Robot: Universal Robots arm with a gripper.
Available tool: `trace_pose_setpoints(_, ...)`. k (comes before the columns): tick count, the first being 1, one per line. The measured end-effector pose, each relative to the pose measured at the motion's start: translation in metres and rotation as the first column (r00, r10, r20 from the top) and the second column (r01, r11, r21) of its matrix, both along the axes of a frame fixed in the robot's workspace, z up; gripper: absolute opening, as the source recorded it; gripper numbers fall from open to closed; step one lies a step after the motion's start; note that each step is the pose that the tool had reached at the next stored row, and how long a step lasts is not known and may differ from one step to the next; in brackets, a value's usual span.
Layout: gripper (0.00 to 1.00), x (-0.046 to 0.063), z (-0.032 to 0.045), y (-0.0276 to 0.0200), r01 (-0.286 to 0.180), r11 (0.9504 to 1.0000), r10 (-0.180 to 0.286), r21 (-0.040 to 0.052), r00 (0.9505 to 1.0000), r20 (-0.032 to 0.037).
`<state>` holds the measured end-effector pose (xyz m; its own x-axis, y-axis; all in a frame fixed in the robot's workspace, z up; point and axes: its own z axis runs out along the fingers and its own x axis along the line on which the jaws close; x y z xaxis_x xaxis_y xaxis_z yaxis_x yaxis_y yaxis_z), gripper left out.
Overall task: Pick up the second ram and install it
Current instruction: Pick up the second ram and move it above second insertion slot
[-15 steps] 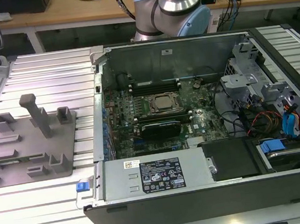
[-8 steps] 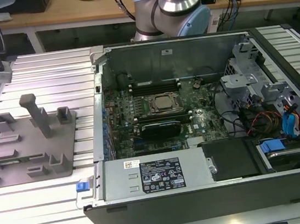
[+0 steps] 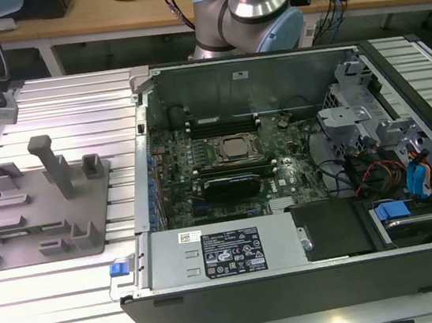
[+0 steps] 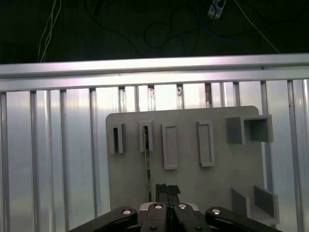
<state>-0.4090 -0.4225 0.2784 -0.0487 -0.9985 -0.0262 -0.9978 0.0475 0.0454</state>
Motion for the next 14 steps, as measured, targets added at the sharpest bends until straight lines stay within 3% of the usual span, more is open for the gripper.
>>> trace_pose_setpoints(2,0.08,0.0,-0.0002,0.0,0.0,1.0,0.0,0.0001,1.0,0.0001)
trace_pose_setpoints(4,0.27,0.0,-0.0003,0.0,0.0,1.0,0.0,0.0,1.0,0.0001)
trace_pose_setpoints(5,0.27,0.0,-0.0003,0.0,0.0,1.0,0.0,0.0001,1.0,0.0001)
trace_pose_setpoints(6,0.34,0.0,-0.0004,0.0,0.0,1.0,0.0,0.0001,1.0,0.0001)
trace_pose_setpoints(8,0.34,0.0,-0.0006,0.0,0.0,1.0,0.0,0.0001,1.0,0.0002)
trace_pose_setpoints(14,0.34,0.0,-0.0124,0.0,0.0,1.0,0.0,0.0001,1.0,0.0002)
